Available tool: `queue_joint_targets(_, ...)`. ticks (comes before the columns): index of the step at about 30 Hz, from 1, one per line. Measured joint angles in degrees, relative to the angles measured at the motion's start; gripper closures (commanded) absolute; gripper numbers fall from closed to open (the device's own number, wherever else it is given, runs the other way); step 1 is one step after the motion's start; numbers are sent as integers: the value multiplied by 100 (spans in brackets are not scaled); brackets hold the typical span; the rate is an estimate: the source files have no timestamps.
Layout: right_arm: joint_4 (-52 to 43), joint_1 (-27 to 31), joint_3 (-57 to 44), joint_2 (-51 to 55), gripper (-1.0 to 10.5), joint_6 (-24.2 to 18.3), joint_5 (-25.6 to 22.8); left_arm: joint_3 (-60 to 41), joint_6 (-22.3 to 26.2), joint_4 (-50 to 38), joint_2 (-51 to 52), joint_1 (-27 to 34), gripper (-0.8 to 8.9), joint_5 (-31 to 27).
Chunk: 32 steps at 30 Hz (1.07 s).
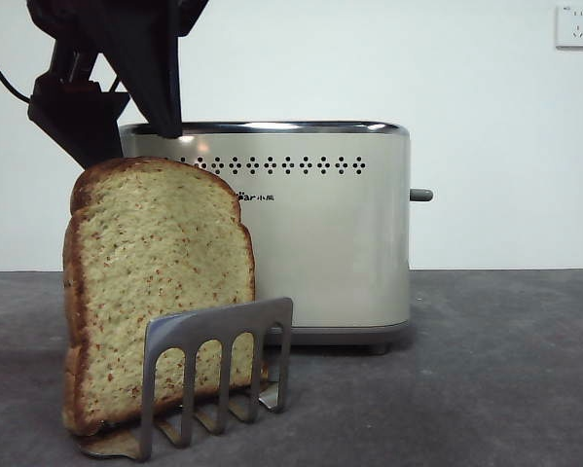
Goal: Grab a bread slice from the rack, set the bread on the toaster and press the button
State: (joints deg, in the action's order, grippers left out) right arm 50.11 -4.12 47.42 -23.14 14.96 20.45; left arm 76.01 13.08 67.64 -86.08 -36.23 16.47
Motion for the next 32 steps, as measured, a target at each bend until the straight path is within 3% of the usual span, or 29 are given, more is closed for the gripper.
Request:
queue_joint_targets(3, 0, 0, 0, 0, 946, 0, 2, 0, 11, -52, -59, 0, 467, -2)
queue_joint_targets(13, 50, 0, 2, 0, 946, 0, 2, 0, 42, -282, -262, 0, 789, -164)
queue_joint_targets(23, 175, 0, 4, 0, 946, 0, 0, 0, 85, -350, -282, 0, 822, -308)
queue_joint_targets(32, 260, 0, 4, 0, 946, -2, 0, 31, 92, -225, -238, -2, 822, 149)
